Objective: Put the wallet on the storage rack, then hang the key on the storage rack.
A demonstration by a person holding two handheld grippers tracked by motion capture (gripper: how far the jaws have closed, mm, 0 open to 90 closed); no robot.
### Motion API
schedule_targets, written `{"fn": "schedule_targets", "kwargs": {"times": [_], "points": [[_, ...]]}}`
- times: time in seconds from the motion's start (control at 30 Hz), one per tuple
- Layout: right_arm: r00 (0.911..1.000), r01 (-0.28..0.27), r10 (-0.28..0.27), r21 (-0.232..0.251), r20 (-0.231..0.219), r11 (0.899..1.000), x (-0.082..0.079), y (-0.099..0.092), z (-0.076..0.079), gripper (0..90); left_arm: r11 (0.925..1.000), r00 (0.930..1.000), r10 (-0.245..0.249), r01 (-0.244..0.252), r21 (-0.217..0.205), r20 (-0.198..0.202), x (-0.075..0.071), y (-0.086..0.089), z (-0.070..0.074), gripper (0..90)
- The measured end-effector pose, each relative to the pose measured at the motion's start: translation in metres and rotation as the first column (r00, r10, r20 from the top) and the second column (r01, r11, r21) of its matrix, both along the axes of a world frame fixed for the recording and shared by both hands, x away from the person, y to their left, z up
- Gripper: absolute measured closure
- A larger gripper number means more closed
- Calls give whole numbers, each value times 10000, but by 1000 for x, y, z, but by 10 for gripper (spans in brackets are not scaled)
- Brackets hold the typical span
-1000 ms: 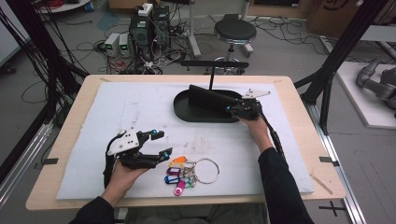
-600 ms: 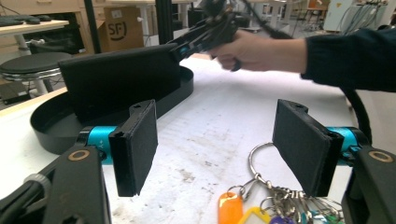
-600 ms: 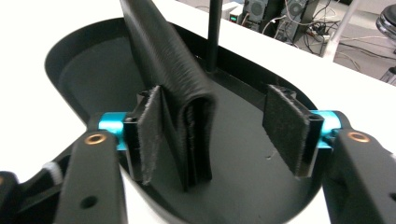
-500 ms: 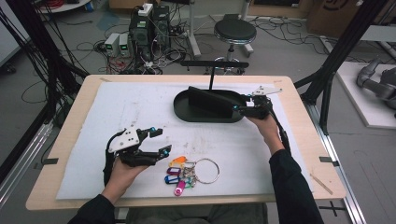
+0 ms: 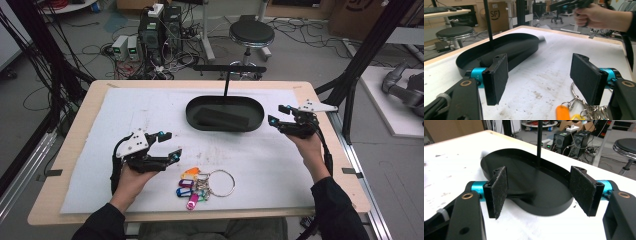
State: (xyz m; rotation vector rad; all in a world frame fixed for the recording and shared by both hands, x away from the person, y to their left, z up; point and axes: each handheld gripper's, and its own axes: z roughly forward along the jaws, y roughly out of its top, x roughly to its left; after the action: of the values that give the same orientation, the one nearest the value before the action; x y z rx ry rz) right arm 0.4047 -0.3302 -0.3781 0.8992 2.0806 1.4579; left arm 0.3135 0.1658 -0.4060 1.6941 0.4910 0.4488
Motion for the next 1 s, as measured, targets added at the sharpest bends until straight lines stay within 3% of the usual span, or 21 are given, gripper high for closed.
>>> {"fn": "schedule_targets", "kwargs": {"times": [0.13,0.33,0.5,0.73,1.0], "points": [[9999,51,-53,225,109,9997,-16,-9,-1,323,9999,9999,169,-169,22,29,2,3,0,308],[9994,193,-201,290,274,9994,-37,-18,-6,312,9981,9989,455,-460,397,135,2,9,-1,308],[9980,436,-458,521,432,9977,-52,-25,-13,307,9966,9973,724,-730,394,150,1,13,-2,308],[9956,885,-903,635,266,9940,-59,-37,-22,295,9953,9964,831,-838,495,143,3,10,-3,307],[9916,1187,-1223,767,428,9900,-64,-43,-21,295,9957,9967,802,-809,456,158,4,8,-3,302]]}}
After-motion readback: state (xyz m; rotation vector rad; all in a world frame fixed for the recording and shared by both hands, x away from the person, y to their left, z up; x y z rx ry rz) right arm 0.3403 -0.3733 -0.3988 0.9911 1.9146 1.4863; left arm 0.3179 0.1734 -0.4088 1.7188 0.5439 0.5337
